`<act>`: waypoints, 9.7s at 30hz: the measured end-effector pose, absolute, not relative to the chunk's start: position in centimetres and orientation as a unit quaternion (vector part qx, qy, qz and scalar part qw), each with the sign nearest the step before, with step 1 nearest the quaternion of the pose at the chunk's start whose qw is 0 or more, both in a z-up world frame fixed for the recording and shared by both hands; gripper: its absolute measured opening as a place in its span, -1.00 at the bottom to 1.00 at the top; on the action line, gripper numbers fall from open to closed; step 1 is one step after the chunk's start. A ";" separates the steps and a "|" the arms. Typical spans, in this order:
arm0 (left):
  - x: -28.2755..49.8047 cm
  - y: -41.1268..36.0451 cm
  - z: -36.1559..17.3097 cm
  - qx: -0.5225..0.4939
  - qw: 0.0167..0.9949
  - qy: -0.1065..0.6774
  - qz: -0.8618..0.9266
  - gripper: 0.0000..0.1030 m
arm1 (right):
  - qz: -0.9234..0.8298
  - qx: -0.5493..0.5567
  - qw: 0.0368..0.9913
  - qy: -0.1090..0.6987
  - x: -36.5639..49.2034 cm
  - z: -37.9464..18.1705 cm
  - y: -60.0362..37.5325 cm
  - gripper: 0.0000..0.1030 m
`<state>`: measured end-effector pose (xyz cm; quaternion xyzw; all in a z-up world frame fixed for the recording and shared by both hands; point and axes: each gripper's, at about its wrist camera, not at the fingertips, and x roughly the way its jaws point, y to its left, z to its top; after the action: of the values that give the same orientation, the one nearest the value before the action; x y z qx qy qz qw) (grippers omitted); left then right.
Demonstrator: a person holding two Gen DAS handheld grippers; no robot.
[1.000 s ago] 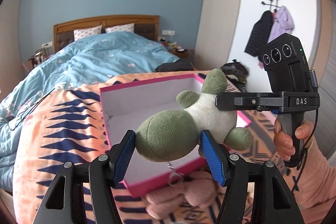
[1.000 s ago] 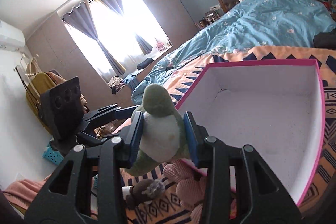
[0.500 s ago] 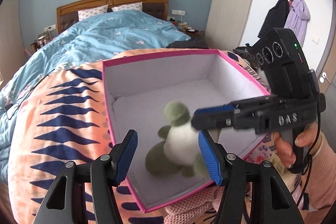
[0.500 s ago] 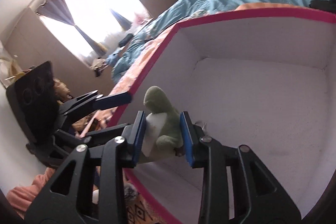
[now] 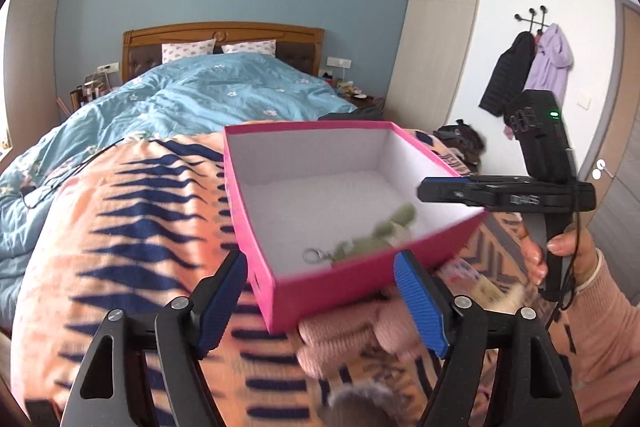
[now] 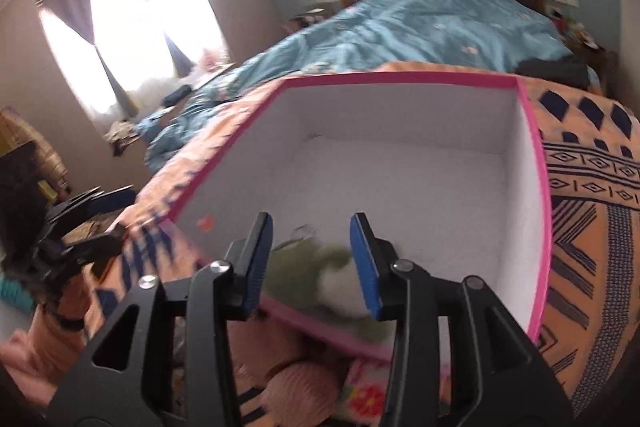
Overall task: Organize objects
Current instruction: 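Lift the green dinosaur plush, carry it into the pink box, open, then lower the left gripper onto the brown monkey plush and grasp it, then carry the brown monkey plush into the pink box and release it, then grasp the pink knitted bear beside the box with the left gripper, then lift the pink knitted bear into the pink box and open the gripper, then grasp the cream bunny plush with plaid bow using the left gripper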
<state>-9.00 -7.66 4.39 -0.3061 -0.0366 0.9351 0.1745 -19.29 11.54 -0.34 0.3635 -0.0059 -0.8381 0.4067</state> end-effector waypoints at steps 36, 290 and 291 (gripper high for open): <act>2.5 -8.0 -5.9 -0.408 0.142 -0.118 0.894 0.53 | -0.676 0.482 0.551 0.084 -9.5 -9.6 0.8 0.10; -4.5 0.9 -6.3 -0.430 0.301 -0.028 0.851 0.23 | -0.760 0.454 0.464 0.035 -3.3 -9.7 17.0 -0.45; -4.6 0.9 -6.4 -0.432 0.304 -0.031 0.848 0.18 | -0.765 0.448 0.461 0.033 -3.6 -9.4 17.0 -0.45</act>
<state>-4.61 0.91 -6.44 -0.4321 -0.0312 0.8485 0.3040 -3.65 17.04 -9.37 0.4481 0.0330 -0.7653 0.4608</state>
